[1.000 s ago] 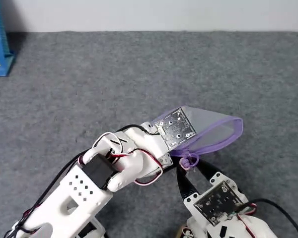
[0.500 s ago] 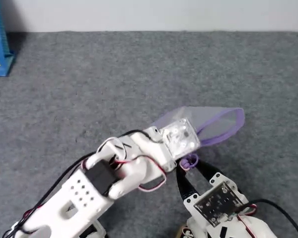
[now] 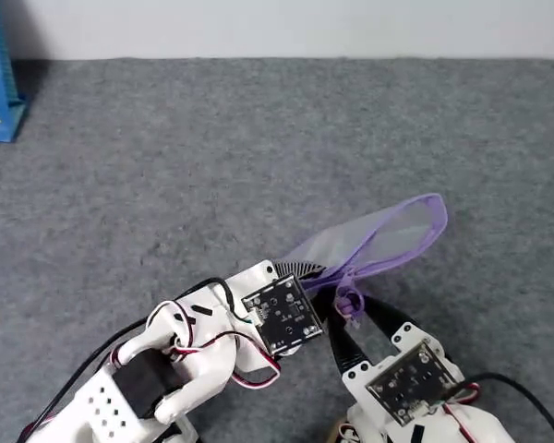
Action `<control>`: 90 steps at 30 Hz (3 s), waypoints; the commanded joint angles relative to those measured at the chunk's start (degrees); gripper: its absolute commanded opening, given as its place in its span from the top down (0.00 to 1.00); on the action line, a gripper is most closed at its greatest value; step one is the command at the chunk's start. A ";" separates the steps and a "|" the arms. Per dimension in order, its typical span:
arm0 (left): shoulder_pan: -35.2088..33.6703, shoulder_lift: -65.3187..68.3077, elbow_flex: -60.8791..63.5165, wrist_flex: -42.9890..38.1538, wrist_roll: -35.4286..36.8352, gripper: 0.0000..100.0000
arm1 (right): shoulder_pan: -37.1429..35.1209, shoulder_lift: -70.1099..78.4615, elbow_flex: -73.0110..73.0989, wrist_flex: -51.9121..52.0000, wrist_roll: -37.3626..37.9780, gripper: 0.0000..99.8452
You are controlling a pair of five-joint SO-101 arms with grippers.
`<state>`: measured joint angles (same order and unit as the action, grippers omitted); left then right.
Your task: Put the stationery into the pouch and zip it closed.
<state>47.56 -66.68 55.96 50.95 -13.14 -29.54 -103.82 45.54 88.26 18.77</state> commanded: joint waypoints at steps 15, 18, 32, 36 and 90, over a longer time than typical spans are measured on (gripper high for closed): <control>-6.33 -0.70 -0.92 6.24 1.05 0.99 | 22.02 0.66 -1.58 -13.58 6.86 0.99; -6.68 -0.70 -0.48 6.68 0.88 0.99 | 26.24 0.66 0.44 -17.10 6.86 0.99; -6.68 -0.79 -0.13 8.09 0.79 0.99 | 43.91 0.66 14.51 -37.41 9.14 0.99; -6.68 -0.79 -0.13 8.88 0.79 0.99 | 47.25 0.66 20.22 -44.35 12.04 0.99; -6.68 -0.79 -0.22 9.05 1.14 0.99 | 9.80 0.13 12.66 -12.70 -12.66 0.83</control>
<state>41.41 -67.65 55.43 59.21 -12.35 -17.76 -103.74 59.08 75.08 6.37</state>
